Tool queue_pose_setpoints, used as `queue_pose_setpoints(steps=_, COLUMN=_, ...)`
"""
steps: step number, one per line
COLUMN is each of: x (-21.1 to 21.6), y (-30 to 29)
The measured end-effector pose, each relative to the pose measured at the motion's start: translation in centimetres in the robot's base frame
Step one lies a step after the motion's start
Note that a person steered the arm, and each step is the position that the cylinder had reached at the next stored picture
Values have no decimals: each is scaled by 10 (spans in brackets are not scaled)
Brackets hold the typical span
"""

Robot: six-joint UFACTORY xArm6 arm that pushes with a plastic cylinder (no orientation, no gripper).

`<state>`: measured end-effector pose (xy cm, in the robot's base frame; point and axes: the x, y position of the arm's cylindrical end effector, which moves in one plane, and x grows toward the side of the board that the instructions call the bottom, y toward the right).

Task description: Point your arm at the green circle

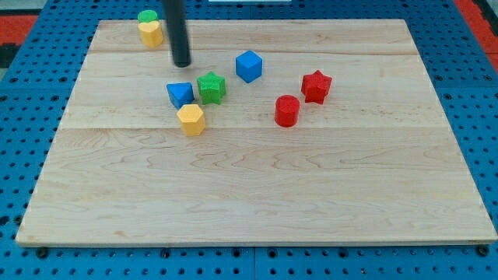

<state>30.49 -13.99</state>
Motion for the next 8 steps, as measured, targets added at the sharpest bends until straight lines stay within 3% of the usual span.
queue_pose_setpoints(steps=2, x=0, y=-139)
queue_pose_setpoints(steps=3, x=1, y=-165)
queue_pose_setpoints(steps=4, x=-3, y=-165)
queue_pose_setpoints(steps=6, x=-73, y=-165)
queue_pose_setpoints(steps=8, x=-105, y=-164)
